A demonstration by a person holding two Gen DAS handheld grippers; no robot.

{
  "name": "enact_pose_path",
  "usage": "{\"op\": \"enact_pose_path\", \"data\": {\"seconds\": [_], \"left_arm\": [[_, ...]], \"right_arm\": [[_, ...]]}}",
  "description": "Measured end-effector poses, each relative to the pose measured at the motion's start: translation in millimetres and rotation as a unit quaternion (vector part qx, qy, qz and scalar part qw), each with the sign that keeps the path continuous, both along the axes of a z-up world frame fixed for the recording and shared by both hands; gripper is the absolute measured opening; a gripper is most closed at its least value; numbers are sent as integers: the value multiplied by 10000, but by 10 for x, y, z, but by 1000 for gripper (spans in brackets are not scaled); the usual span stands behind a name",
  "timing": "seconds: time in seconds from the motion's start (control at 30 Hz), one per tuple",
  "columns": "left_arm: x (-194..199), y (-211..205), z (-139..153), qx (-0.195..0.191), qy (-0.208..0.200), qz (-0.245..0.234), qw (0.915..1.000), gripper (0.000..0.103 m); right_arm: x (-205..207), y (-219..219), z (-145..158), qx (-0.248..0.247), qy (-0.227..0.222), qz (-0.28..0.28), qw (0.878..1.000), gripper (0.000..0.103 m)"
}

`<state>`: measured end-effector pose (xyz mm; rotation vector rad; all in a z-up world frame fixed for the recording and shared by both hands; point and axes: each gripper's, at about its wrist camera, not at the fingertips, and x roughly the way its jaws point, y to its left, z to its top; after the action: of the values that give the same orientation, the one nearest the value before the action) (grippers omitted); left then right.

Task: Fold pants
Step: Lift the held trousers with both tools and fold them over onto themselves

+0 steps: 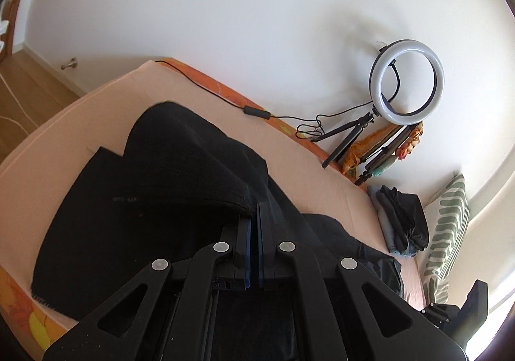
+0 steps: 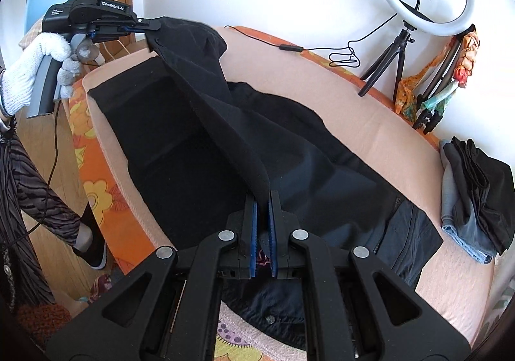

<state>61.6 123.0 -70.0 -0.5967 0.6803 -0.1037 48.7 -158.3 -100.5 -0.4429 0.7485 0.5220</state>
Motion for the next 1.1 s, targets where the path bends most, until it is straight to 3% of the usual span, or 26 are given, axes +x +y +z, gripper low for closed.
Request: {"op": "enact_pose_path", "data": {"seconds": [0.23, 0.33, 0.43, 0.5, 0.57, 0.73, 0.77, 0.8, 1.1], "left_arm": [[-280, 86, -364, -229, 65, 194, 9995, 1], [-298, 112, -465, -345, 93, 273, 9990, 6], [-305, 234, -521, -489, 121, 572, 9971, 14], [-300, 333, -548, -493, 212, 812, 9953, 30], [-270, 453, -607, -562, 400, 1063, 9919, 37], [-207, 708, -824, -921, 569, 1384, 9844, 30], [-197, 729, -855, -856, 599, 1349, 9853, 10], [-194, 725, -863, -758, 604, 1327, 9864, 1], [-628, 754, -746, -29, 374, 1472, 9884, 2]], "right_arm": [[-122, 37, -184, -185, 89, 60, 9998, 7], [-166, 53, -255, -276, 131, 47, 9995, 7], [-196, 40, -289, -352, 145, 17, 9993, 7], [-206, 22, -291, -342, 163, -19, 9993, 7], [-208, 0, -295, -327, 179, -41, 9993, 7], [-210, -12, -332, -355, 203, -87, 9991, 7], [-209, -9, -337, -366, 193, -100, 9991, 7], [-208, -6, -342, -377, 187, -112, 9991, 7], [-210, 33, -350, -472, 80, -26, 9988, 7]]}}
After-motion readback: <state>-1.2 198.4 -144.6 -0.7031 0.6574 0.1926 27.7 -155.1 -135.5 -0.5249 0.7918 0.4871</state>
